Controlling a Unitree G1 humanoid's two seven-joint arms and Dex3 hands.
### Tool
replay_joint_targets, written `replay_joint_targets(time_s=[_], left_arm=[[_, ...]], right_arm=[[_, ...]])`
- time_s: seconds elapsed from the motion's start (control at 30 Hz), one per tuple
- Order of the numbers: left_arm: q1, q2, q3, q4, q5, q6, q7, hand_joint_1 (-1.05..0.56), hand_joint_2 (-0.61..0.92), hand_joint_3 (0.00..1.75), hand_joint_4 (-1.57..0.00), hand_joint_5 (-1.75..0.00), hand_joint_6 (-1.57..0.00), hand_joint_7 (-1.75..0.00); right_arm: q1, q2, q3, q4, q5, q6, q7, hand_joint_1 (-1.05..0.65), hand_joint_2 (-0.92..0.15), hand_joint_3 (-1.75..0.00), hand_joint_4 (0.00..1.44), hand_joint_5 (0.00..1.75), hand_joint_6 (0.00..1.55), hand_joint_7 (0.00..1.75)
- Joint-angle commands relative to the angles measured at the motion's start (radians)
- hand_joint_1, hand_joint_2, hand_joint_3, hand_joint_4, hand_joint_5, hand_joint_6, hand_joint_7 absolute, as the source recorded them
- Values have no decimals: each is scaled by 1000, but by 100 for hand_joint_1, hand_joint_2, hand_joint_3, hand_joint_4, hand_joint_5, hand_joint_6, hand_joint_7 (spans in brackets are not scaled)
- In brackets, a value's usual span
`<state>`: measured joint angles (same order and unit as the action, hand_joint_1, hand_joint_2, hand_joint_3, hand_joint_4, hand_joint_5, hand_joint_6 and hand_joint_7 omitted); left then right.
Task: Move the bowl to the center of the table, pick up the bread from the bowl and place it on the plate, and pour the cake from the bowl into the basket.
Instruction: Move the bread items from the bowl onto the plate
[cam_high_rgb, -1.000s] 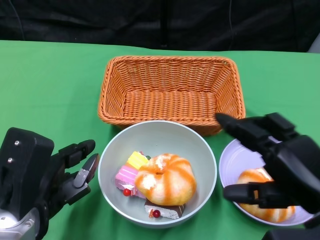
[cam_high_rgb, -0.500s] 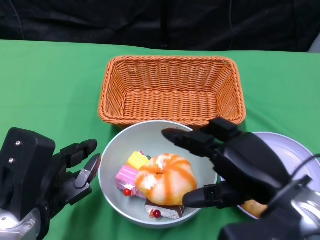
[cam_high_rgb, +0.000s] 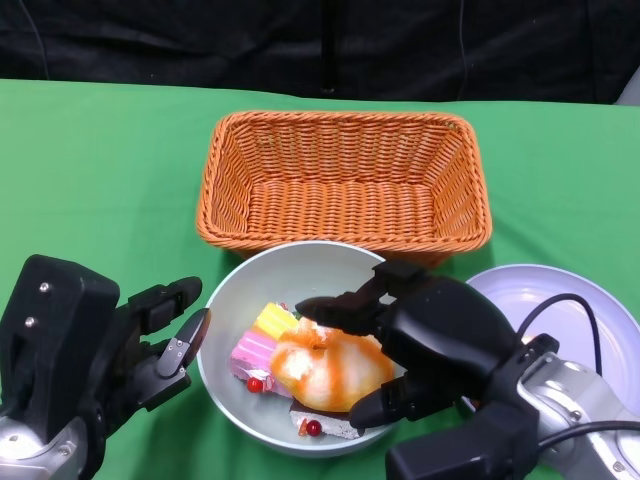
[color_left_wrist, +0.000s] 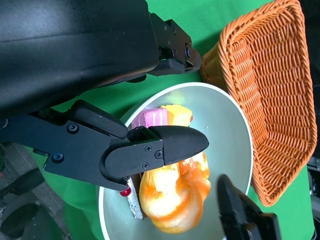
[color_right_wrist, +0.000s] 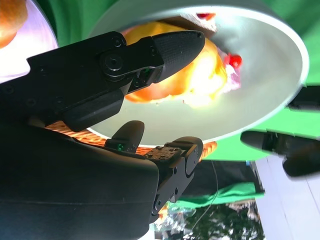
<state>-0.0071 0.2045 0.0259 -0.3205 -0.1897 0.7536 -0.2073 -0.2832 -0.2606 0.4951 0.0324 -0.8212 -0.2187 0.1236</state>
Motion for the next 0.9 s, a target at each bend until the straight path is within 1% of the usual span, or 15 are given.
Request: replay_joint_targets(time_s=[0.03, 0.17, 0.3, 0.43, 0.47, 0.5, 0.53, 0.57, 0.67, 0.7, 0.73, 0.77, 0.8, 0.83, 0.9], left_arm=[[5, 5, 0, -18, 12, 17, 20, -73, 92, 67, 0, -60, -23, 0], [3, 7, -10, -13, 22, 12, 23, -73, 92, 68, 0, -59, -23, 0], [2, 5, -14, -15, 30, 16, 31, -73, 92, 68, 0, -58, -22, 0], [2, 3, -13, -16, 34, 16, 30, -73, 92, 69, 0, -58, -22, 0], [2, 2, -13, -15, 36, 15, 32, -73, 92, 69, 0, -58, -22, 0], [3, 1, -14, -15, 37, 14, 34, -73, 92, 69, 0, -58, -22, 0], [3, 0, -14, -15, 38, 14, 35, -73, 92, 69, 0, -58, -22, 0], [3, 0, -14, -15, 38, 14, 36, -73, 92, 69, 0, -58, -22, 0], [3, -1, -14, -15, 38, 14, 36, -73, 92, 69, 0, -59, -22, 0], [3, -1, -13, -15, 37, 15, 36, -73, 92, 69, 0, -59, -22, 0], [2, -1, -9, -11, 32, 14, 33, -73, 92, 69, 0, -59, -22, 0], [1, -1, -5, -8, 29, 12, 30, -73, 92, 68, 0, -58, -22, 0], [1, -2, -2, -5, 26, 11, 28, -73, 92, 68, 0, -58, -22, 0], [0, -3, 0, -3, 24, 11, 28, -73, 92, 68, 0, -58, -23, 0], [-1, -2, -1, 0, 25, 9, 27, -73, 92, 67, 0, -58, -23, -1]], right_arm=[[-40, -5, 31, 56, -31, 10, 17, -67, -92, -7, 22, 75, 43, 11], [-72, 6, 55, 120, -38, 19, 27, -68, -92, -7, 25, 67, 45, 8], [-98, 19, 78, 176, -57, 35, 7, -56, -92, -4, 31, 60, 52, 7], [-103, 19, 82, 184, -57, 36, 0, -55, -92, -4, 33, 58, 53, 7], [-106, 26, 79, 222, -49, -4, -71, -54, -92, -4, 33, 57, 53, 7], [-109, 32, 77, 252, -44, -36, -127, -36, -92, -6, 66, 112, 88, 29], [-113, 36, 76, 277, -40, -60, -169, -30, -91, -7, 76, 133, 99, 38], [-116, 38, 76, 295, -38, -76, -195, -27, -91, -7, 81, 144, 105, 42], [-126, 38, 78, 323, -37, -102, -228, -24, -91, -8, 86, 154, 109, 48], [-128, 39, 78, 331, -35, -112, -238, -23, -90, -12, 88, 162, 108, 60], [-120, 44, 65, 310, -33, -139, -298, -23, -85, -22, 89, 166, 102, 76], [-113, 49, 55, 289, -30, -157, -342, -24, -71, -56, 97, 171, 85, 131], [-108, 52, 47, 269, -28, -167, -369, -25, -61, -77, 99, 173, 77, 152], [-104, 53, 42, 254, -25, -174, -383, -25, -53, -91, 101, 174, 73, 162], [-98, 50, 36, 232, -17, -177, -379, -24, -48, -98, 101, 174, 74, 157]])
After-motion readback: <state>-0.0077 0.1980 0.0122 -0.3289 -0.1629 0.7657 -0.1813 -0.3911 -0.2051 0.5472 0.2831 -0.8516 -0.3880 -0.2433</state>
